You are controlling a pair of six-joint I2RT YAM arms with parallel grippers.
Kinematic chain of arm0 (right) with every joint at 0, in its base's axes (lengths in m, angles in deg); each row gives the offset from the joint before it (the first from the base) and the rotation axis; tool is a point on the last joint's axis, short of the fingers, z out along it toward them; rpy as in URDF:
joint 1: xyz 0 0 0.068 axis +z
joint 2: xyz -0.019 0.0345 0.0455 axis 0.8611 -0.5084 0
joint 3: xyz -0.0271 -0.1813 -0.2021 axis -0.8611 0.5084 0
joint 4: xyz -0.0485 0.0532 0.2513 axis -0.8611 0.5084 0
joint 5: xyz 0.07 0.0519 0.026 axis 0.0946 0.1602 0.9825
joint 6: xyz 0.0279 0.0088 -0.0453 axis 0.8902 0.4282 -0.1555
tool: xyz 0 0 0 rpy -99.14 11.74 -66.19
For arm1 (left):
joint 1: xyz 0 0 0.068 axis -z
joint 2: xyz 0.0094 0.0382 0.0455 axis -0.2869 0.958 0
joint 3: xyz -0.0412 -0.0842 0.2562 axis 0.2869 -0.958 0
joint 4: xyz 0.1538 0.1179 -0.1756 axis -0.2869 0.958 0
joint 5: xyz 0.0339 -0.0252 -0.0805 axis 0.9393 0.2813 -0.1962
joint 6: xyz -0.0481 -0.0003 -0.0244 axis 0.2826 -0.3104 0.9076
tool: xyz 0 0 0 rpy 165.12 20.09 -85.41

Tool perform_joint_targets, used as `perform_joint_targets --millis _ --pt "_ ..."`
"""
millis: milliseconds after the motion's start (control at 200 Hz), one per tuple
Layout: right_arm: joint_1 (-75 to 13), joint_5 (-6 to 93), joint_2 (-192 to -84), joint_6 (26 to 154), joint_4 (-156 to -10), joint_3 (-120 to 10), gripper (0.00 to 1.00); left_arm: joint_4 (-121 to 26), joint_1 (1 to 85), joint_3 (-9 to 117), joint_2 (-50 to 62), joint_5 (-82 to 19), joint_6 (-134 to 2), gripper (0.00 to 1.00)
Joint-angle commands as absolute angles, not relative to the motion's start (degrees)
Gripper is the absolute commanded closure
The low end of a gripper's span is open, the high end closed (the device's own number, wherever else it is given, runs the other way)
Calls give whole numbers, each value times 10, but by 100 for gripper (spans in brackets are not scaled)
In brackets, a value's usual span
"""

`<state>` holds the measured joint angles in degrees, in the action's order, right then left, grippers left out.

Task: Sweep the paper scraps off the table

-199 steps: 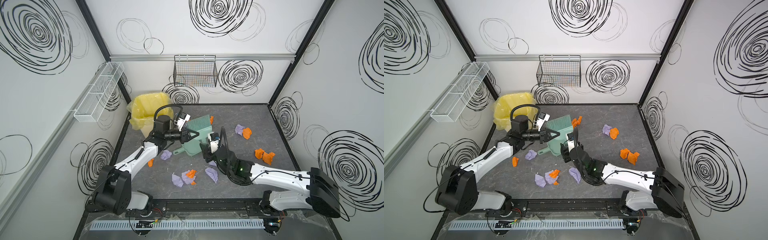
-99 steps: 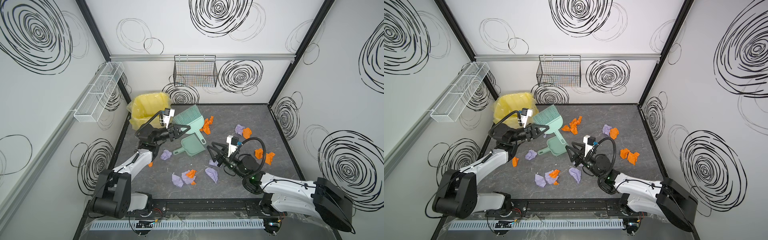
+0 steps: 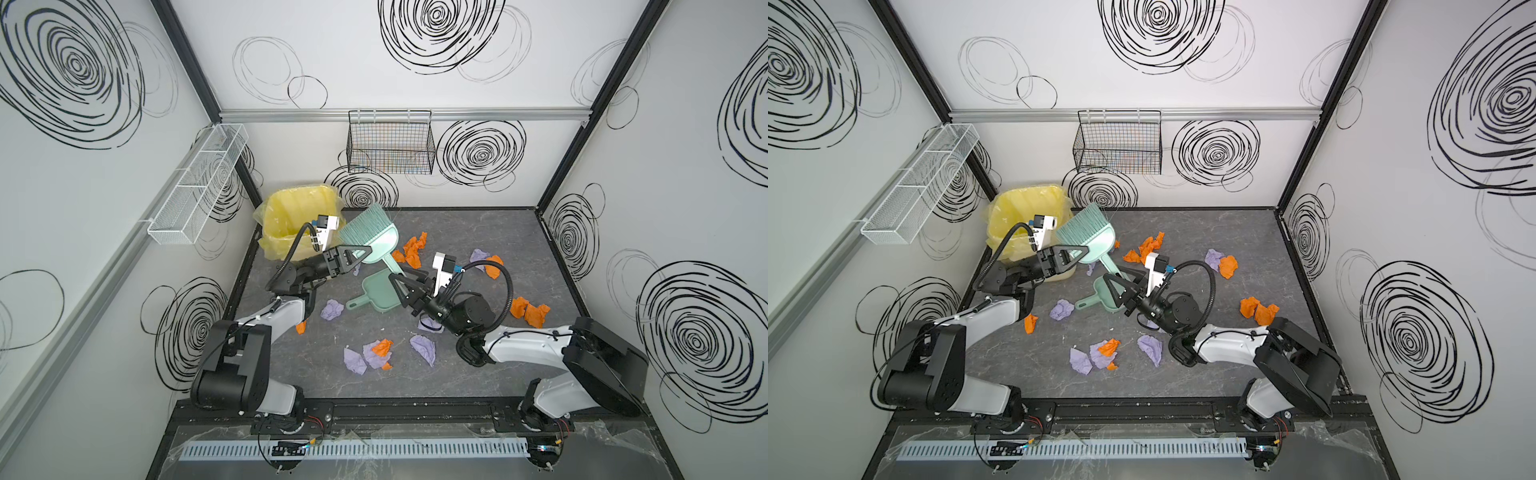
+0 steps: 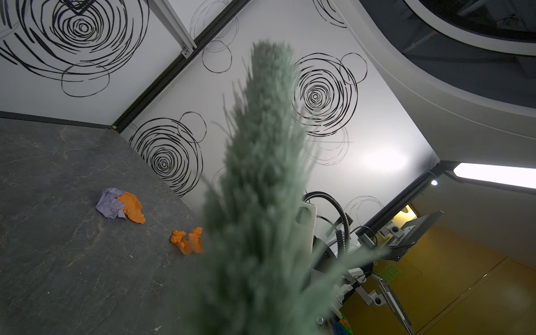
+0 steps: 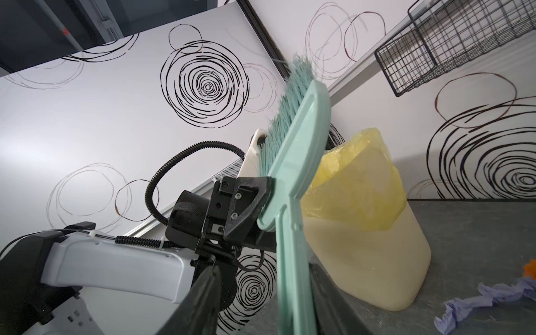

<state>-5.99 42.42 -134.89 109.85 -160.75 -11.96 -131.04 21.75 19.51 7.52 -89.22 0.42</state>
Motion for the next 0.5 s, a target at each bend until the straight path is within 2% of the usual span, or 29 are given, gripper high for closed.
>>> perform_joint_targets --millis 0,315,445,495 --pt "-63 432 -1370 1119 -1677 -150 54 -1439 214 187 59 -885 4 100" --pt "-67 421 -1412 1139 -1720 -174 79 -1438 215 185 59 -884 -2 100" --pt "-68 416 -1411 1138 -1720 -172 95 -1438 216 184 60 -885 -4 100" --pt "-67 414 -1410 1136 -1720 -170 97 -1437 217 184 60 -886 -6 100"
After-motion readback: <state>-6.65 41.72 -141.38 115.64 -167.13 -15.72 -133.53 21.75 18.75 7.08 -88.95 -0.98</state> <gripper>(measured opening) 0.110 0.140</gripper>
